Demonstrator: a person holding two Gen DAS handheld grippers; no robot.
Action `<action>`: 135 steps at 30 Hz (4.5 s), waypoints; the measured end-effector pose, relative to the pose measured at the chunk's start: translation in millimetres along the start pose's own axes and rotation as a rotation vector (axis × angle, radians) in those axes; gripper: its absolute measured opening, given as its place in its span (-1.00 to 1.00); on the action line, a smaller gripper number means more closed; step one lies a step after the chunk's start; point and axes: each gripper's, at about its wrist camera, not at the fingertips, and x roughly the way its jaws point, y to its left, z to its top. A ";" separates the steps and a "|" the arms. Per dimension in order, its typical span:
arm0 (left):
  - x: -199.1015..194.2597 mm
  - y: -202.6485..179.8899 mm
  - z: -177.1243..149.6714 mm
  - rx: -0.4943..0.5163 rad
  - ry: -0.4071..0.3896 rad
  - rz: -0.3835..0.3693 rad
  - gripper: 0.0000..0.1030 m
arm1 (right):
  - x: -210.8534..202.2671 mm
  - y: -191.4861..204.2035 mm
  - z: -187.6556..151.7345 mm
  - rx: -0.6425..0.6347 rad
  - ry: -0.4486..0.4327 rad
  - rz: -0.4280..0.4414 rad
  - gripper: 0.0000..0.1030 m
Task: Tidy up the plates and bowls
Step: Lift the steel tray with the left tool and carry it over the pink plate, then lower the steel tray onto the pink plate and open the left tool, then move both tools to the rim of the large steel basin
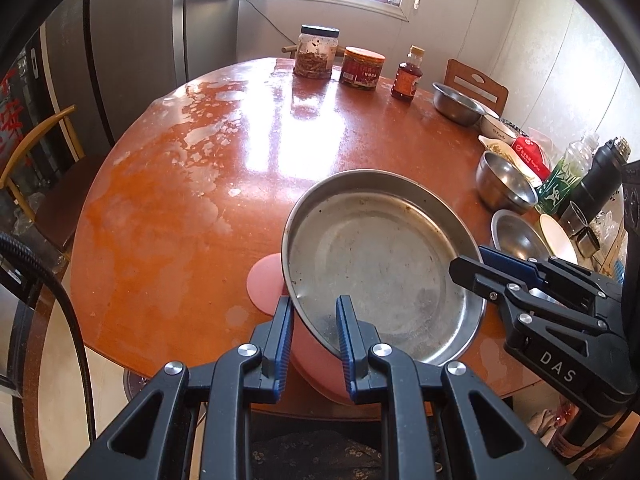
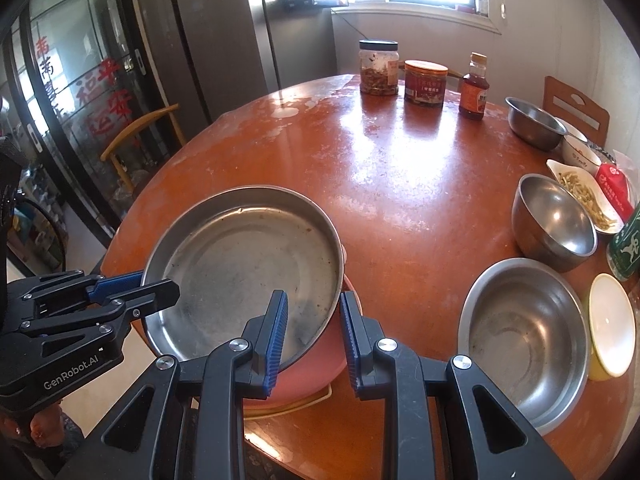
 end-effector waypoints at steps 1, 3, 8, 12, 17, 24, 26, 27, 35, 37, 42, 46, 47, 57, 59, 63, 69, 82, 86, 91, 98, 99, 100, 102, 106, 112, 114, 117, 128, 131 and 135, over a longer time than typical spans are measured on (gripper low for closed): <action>0.9 0.2 -0.8 0.001 0.003 0.000 -0.59 | 0.5 0.1 -0.3 0.002 0.004 0.000 -0.47; 3.2 0.0 -2.2 0.005 0.010 0.002 -0.59 | 2.0 0.4 -1.3 -0.003 0.011 -0.002 -0.47; 7.4 -0.4 -4.5 0.017 0.022 0.007 -0.59 | 8.8 -0.9 -5.3 0.002 0.036 0.003 -0.47; 8.1 -1.1 -5.9 0.027 0.021 0.016 -0.59 | 14.7 -1.7 -8.5 0.005 0.057 0.010 -0.47; 9.9 -4.0 -6.8 0.041 0.022 0.021 -0.59 | 18.9 -4.8 -8.9 0.014 0.070 0.012 -0.46; 15.6 -9.4 -9.1 0.063 0.042 0.025 -0.59 | 21.5 -9.6 -8.2 0.021 0.079 0.009 -0.45; 16.4 -9.4 -9.3 0.063 0.043 0.020 -0.59 | 22.1 -11.6 -9.0 0.028 0.081 0.010 -0.45; 16.9 -9.5 -9.3 0.064 0.045 0.020 -0.59 | 22.5 -12.0 -9.4 0.029 0.082 0.010 -0.45; 18.3 -8.3 -11.7 0.061 0.047 0.022 -0.59 | 26.7 -11.4 -11.2 0.027 0.085 0.020 -0.43; 19.0 -8.7 -12.3 0.063 0.049 0.023 -0.59 | 27.2 -11.1 -11.6 0.026 0.086 0.021 -0.43; 20.3 -5.5 -11.9 0.052 0.048 0.020 -0.59 | 27.9 -9.8 -12.0 0.021 0.086 0.023 -0.43; 21.3 1.0 -11.2 0.039 0.047 0.020 -0.59 | 28.0 -6.9 -11.7 0.013 0.085 0.028 -0.42; 21.4 2.8 -10.9 0.034 0.046 0.020 -0.59 | 28.2 -6.1 -11.6 0.010 0.084 0.031 -0.42; 20.1 5.2 -10.9 0.036 0.041 0.023 -0.57 | 30.4 -5.8 -10.5 0.012 0.081 0.045 -0.42; 20.0 4.9 -10.8 0.035 0.042 0.022 -0.57 | 30.8 -6.3 -10.0 0.013 0.081 0.047 -0.42; 19.5 4.0 -11.2 0.034 0.042 0.020 -0.57 | 31.1 -7.8 -10.4 0.016 0.082 0.049 -0.37; 18.0 1.4 -11.5 0.039 0.043 0.023 -0.51 | 30.2 -11.0 -10.8 0.023 0.076 0.045 -0.34; 5.4 -5.1 -9.6 0.055 0.002 0.030 -0.08 | 24.1 -14.2 -14.0 0.035 0.067 0.050 -0.32; -1.9 -7.3 -8.6 0.059 -0.027 0.022 -0.06 | 21.3 -15.8 -14.1 0.043 0.059 0.052 -0.31; -9.7 -8.9 -6.5 0.058 -0.056 0.017 0.04 | 15.0 -19.6 -15.1 0.061 0.041 0.066 -0.13; -20.2 -13.3 -6.0 0.073 -0.092 0.015 0.09 | 2.3 -25.5 -14.8 0.084 -0.003 0.058 -0.10; -21.4 -14.2 -6.2 0.074 -0.095 0.014 0.10 | 0.8 -26.9 -14.7 0.088 -0.010 0.058 -0.10; -23.0 -15.5 -6.2 0.077 -0.100 0.014 0.10 | -1.4 -27.9 -14.6 0.093 -0.017 0.058 -0.09; -26.3 -19.8 -5.7 0.086 -0.109 0.014 0.10 | -5.8 -31.0 -15.0 0.104 -0.029 0.061 -0.05; -30.5 -27.2 -3.9 0.099 -0.121 0.006 0.11 | -17.7 -35.7 -16.3 0.116 -0.056 0.055 0.00; -34.2 -45.2 -0.2 0.130 -0.133 -0.016 0.11 | -39.0 -51.0 -21.5 0.150 -0.103 0.037 0.04; -34.6 -53.1 1.0 0.145 -0.132 -0.025 0.11 | -47.3 -57.0 -23.3 0.166 -0.121 0.029 0.13; -34.7 -66.8 3.8 0.170 -0.132 -0.039 0.11 | -59.5 -66.5 -26.1 0.188 -0.144 0.013 0.15; -33.2 -121.8 12.6 0.260 -0.135 -0.087 0.12 | -99.1 -108.0 -42.8 0.267 -0.215 -0.042 0.16; -30.5 -132.9 14.4 0.271 -0.132 -0.089 0.12 | -107.8 -121.1 -49.3 0.289 -0.229 -0.061 0.16; -22.6 -152.6 18.5 0.298 -0.121 -0.100 0.12 | -116.6 -138.0 -60.0 0.316 -0.227 -0.093 0.17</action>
